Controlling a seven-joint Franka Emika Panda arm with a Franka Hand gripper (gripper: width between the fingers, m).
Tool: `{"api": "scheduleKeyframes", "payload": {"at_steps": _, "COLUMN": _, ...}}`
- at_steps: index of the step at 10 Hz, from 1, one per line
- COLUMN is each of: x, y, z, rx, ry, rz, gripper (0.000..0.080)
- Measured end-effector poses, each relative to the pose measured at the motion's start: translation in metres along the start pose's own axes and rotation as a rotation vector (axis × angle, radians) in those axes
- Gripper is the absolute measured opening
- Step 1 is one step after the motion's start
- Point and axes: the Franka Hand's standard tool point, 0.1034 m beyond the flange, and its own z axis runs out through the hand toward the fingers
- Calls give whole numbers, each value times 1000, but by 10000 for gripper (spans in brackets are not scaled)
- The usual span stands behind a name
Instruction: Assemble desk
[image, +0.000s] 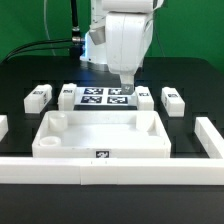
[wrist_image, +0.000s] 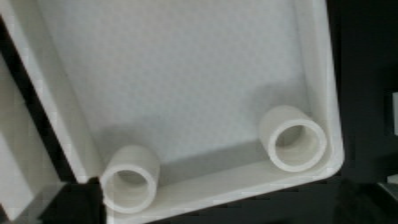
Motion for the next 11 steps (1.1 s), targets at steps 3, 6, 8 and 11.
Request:
{"api": "scheduleKeyframes", "payload": {"at_steps": 3, "x": -18, "y": -1, "z": 10, "rx": -60, "ry": 19, "rz": -227, "gripper": 649}}
{"api": "scheduleKeyframes", "payload": {"at_steps": 6, "x": -26, "y": -15, "z": 24, "rx": -50, "ry": 19, "rz": -236, "gripper": 649}}
{"api": "scheduleKeyframes", "payload": {"at_steps": 8, "x": -27, "y": -16, "z": 26, "rx": -48, "ry": 19, "rz": -239, "gripper": 649}}
{"api": "scheduleKeyframes", "payload": {"at_steps": 11, "x": -31, "y": -34, "z": 57, "rx": -21, "ry": 24, "rz": -253, "gripper": 649}}
